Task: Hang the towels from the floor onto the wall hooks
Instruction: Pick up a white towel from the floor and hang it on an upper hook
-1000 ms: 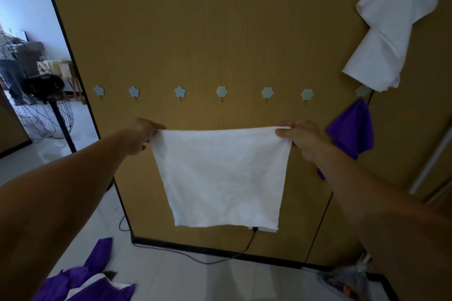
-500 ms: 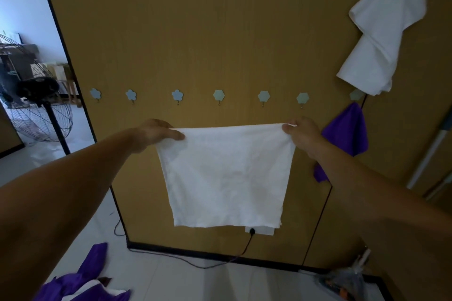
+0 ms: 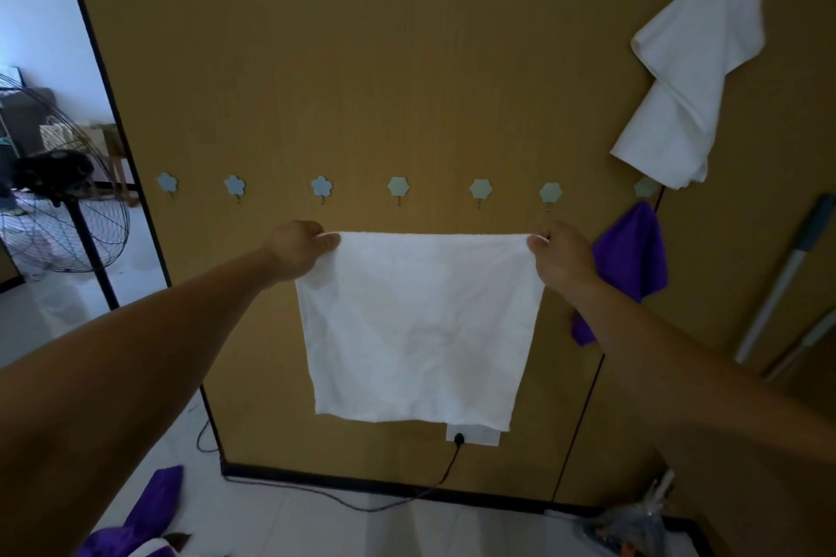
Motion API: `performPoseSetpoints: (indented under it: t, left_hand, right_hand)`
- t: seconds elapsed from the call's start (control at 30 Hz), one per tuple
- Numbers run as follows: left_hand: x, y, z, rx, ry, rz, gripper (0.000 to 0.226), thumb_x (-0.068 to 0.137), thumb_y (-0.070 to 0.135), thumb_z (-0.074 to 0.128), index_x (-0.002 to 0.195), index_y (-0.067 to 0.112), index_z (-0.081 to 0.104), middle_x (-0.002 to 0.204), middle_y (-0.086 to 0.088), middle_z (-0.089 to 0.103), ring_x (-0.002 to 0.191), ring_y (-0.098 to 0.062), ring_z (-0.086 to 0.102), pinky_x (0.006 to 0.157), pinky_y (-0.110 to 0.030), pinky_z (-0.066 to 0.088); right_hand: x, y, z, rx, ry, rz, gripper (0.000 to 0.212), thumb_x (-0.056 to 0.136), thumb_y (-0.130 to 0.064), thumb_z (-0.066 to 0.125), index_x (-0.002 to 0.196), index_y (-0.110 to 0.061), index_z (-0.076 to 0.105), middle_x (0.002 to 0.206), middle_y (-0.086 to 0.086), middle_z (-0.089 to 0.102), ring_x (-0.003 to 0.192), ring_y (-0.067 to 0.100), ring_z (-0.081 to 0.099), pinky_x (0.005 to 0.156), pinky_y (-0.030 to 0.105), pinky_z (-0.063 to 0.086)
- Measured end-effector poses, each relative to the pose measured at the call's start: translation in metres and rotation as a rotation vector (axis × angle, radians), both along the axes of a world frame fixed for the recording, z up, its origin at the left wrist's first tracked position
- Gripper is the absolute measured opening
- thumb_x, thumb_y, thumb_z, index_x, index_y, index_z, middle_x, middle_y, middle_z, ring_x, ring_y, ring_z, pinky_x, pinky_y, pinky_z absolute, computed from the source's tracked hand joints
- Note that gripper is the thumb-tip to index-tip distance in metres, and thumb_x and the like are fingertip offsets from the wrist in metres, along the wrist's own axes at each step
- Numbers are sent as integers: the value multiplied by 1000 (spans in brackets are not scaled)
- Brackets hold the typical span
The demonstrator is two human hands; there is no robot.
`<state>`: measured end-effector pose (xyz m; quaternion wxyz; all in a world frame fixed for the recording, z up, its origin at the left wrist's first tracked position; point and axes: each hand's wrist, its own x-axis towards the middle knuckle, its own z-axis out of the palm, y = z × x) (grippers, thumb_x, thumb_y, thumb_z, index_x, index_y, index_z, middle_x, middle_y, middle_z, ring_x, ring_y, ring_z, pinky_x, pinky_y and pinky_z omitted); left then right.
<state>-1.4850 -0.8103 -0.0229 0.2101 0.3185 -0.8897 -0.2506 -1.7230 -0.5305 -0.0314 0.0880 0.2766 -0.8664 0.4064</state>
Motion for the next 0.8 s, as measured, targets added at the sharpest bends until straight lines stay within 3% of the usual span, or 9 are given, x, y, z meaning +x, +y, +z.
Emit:
performPoseSetpoints:
  t: [0.2, 0.3, 0.43, 0.47, 0.5, 0.57, 0.6, 0.73, 0.8]
  left_hand:
    - [-3, -5, 5, -34, 8, -33, 46, 92, 50, 53, 66, 12, 59, 69, -5, 57, 69, -23, 56, 62, -31, 41]
    - [-2, -8, 6, -231, -56, -43, 51, 94, 49, 48, 54, 18, 48, 63, -3, 46, 73, -31, 55, 64, -35, 42]
    - [-2, 1, -2, -614, 476, -4, 36, 96, 28, 53, 67, 8, 60, 91, -9, 56, 90, -28, 51, 80, -37, 43]
    - [-2, 0, -5, -661, 472, -26, 30, 96, 24, 52, 73, 6, 61, 90, -8, 55, 85, -24, 50, 76, -35, 42]
    - [-1, -3, -9, -628, 285, -90, 26, 96, 23, 50, 80, 6, 63, 90, -9, 56, 84, -25, 52, 75, -34, 42]
    - [5, -5, -22, -402, -470, -150, 28, 98, 33, 47, 101, 12, 65, 102, -6, 59, 100, -27, 56, 85, -34, 40]
    - [8, -9, -24, -361, -670, -164, 33, 99, 39, 44, 102, 14, 64, 102, -4, 58, 102, -25, 55, 87, -34, 40]
    - [3, -20, -16, -363, -337, -172, 41, 100, 42, 39, 73, 14, 53, 74, -2, 52, 78, -24, 52, 67, -32, 36]
    - [-3, -22, -8, -363, -206, -168, 45, 100, 43, 38, 71, 12, 52, 71, -5, 53, 75, -27, 53, 64, -33, 35]
  right_hand:
    - [-6, 2, -3, -44, -114, -6, 22, 98, -21, 48, 79, -12, 53, 97, 13, 53, 91, 26, 50, 83, 38, 45]
    - [-6, 1, -5, -157, -223, -8, 16, 99, -19, 47, 93, -6, 53, 96, 12, 51, 90, 24, 49, 83, 38, 46]
    - [10, -3, 0, -573, -88, -35, 17, 99, -22, 45, 90, -12, 56, 83, -1, 53, 80, 16, 50, 73, 32, 42]
    - [10, -4, -2, -551, -77, 16, 21, 100, -19, 43, 94, -9, 61, 87, -1, 55, 83, 17, 52, 75, 33, 43]
    - [12, -8, -7, -416, -149, 125, 27, 101, -15, 42, 94, -5, 66, 92, 3, 57, 87, 20, 53, 77, 33, 44]
    - [14, -6, -27, 206, -350, 274, 26, 100, -14, 46, 105, -2, 69, 109, 14, 60, 105, 32, 56, 90, 35, 43]
    - [9, -5, -33, 384, -284, 243, 27, 100, -15, 48, 114, 2, 64, 120, 17, 59, 114, 34, 54, 94, 33, 41]
    - [3, -1, -27, 241, 57, 19, 22, 99, -10, 43, 111, 3, 56, 112, 22, 62, 104, 38, 58, 71, 28, 38]
    - [-1, -1, -15, 228, 91, 3, 22, 99, -11, 42, 110, 1, 56, 113, 21, 61, 105, 38, 57, 73, 28, 38]
